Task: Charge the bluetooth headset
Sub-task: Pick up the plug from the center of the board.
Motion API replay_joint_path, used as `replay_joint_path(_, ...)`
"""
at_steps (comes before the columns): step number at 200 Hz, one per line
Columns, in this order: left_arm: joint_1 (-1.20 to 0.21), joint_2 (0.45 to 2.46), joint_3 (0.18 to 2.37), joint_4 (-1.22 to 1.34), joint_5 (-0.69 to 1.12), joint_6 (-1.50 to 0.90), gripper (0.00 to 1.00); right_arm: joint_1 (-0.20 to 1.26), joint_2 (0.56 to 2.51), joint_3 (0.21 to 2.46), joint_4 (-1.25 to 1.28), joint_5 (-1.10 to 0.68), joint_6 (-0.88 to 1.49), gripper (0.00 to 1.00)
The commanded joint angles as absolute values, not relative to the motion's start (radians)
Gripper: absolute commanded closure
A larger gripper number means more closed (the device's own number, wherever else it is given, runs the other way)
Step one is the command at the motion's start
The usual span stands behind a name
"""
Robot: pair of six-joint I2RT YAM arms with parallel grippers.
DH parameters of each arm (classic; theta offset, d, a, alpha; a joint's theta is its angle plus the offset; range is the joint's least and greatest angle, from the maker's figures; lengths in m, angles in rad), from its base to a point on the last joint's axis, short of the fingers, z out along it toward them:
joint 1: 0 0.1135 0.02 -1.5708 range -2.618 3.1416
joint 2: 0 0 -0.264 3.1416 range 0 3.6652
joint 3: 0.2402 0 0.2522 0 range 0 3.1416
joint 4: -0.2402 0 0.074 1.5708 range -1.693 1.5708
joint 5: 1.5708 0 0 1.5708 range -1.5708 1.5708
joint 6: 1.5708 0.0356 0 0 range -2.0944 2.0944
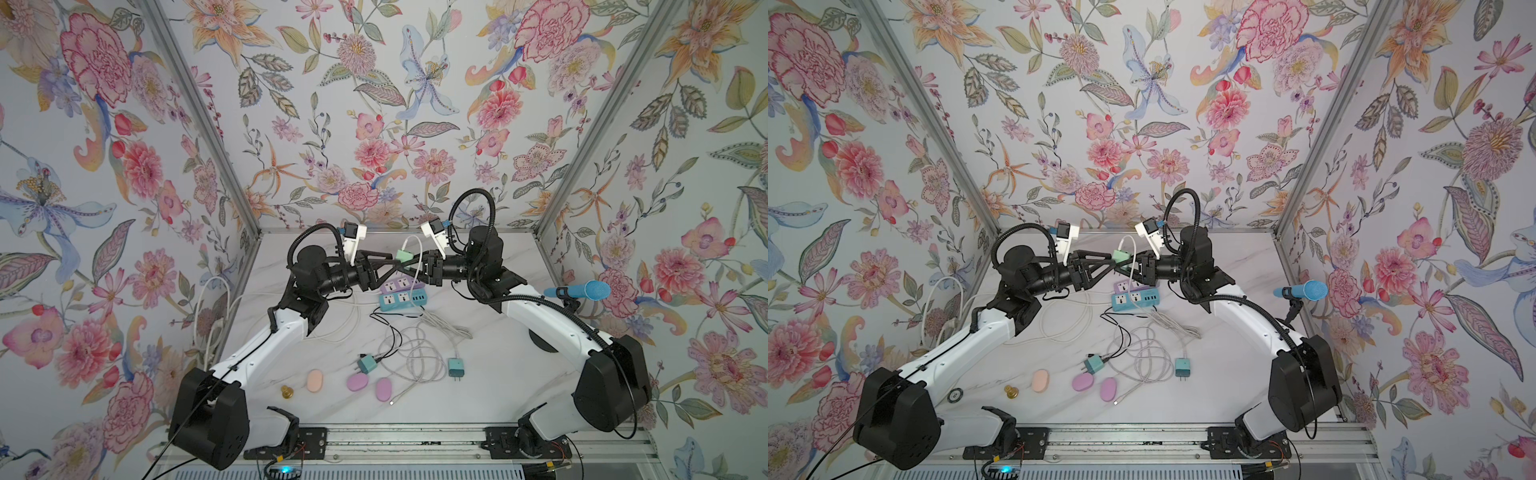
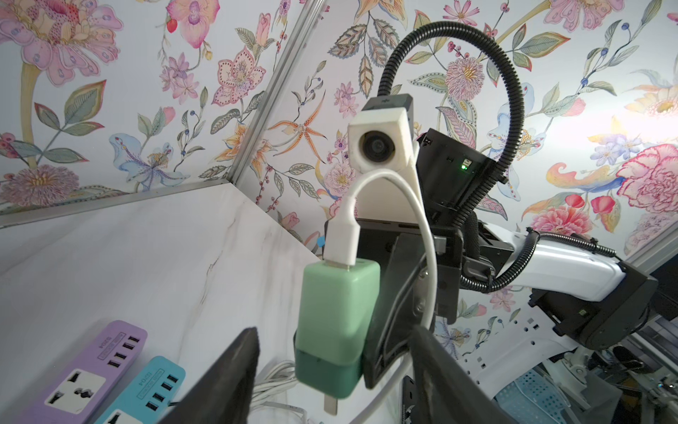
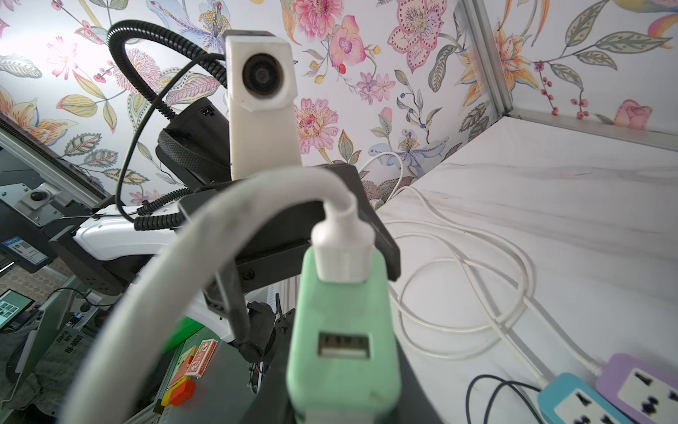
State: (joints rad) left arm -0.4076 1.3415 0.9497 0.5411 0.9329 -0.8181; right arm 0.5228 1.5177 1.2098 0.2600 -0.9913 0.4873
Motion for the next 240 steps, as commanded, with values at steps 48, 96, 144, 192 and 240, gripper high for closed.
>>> replay_joint_path(48, -0.438, 1.367, 0.979, 0.670, 0.989, -0.908, 0.82, 0.555, 1.508, 1.239, 0.294, -1.006, 0.483, 0.99)
replay_joint_path(96, -0.447, 1.335, 0.992, 0.627, 0.946, -0.868, 1.00, 0.565, 1.474, 1.227, 0.254, -0.911, 0.455, 0.90)
replay_joint_path(144, -0.446, 1.364, 0.998, 0.631, 0.984, -0.885, 0.66, 0.588, 1.438, 1.239, 0.239, -0.927, 0.420, 1.00)
replay_joint_path(192, -0.444, 1.400, 1.014, 0.751, 1.058, -0.995, 0.22, 0.598, 1.400, 1.234, 0.247, -1.013, 0.420, 1.00)
replay_joint_path(240, -0.370, 1.351, 1.002, 0.666, 1.052, -0.946, 0.27, 0.562, 1.353, 1.215, 0.238, -1.059, 0.424, 1.00)
